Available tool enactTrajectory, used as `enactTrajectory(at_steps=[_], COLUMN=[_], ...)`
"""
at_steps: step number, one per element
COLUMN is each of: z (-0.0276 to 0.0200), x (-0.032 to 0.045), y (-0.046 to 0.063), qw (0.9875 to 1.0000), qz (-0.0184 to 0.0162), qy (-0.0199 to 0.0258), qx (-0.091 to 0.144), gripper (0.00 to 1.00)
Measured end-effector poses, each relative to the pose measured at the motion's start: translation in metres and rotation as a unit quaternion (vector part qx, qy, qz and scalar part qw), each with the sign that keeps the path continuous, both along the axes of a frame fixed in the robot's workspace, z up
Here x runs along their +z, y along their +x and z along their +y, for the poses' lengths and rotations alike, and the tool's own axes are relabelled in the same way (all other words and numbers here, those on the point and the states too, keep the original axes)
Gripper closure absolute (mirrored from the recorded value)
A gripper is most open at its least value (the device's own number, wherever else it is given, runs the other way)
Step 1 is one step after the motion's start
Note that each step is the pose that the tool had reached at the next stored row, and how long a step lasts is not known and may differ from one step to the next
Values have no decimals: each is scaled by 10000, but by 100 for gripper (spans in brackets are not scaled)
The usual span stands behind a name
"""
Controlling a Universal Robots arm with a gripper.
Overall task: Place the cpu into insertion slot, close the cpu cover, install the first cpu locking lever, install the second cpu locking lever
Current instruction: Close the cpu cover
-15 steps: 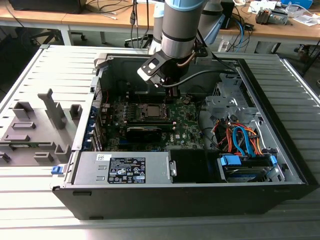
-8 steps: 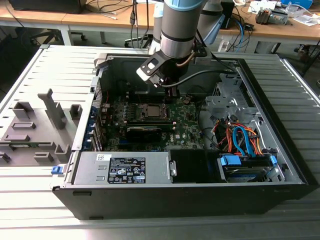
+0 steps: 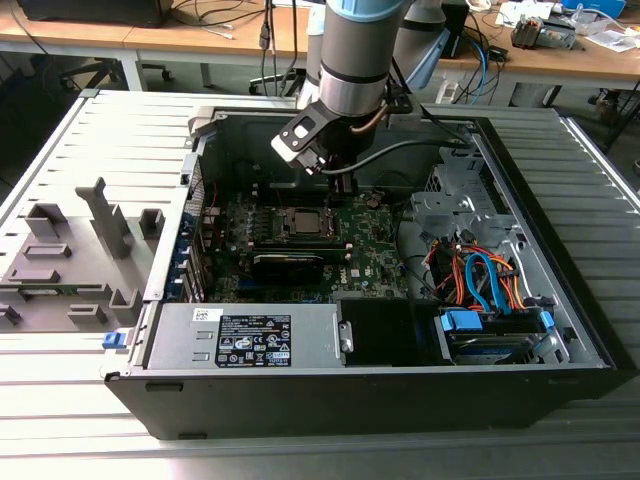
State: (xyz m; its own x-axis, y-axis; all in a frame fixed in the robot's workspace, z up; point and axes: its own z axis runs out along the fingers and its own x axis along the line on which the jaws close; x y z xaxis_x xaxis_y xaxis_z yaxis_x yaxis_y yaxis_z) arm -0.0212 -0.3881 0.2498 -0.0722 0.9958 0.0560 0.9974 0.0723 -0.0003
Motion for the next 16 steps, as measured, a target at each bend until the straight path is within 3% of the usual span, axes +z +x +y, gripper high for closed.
enactTrajectory(at_steps=[16], z=[0], x=[-1], y=[-34], qw=[10000], qz=[0], qy=[0], qx=[0], gripper=[89])
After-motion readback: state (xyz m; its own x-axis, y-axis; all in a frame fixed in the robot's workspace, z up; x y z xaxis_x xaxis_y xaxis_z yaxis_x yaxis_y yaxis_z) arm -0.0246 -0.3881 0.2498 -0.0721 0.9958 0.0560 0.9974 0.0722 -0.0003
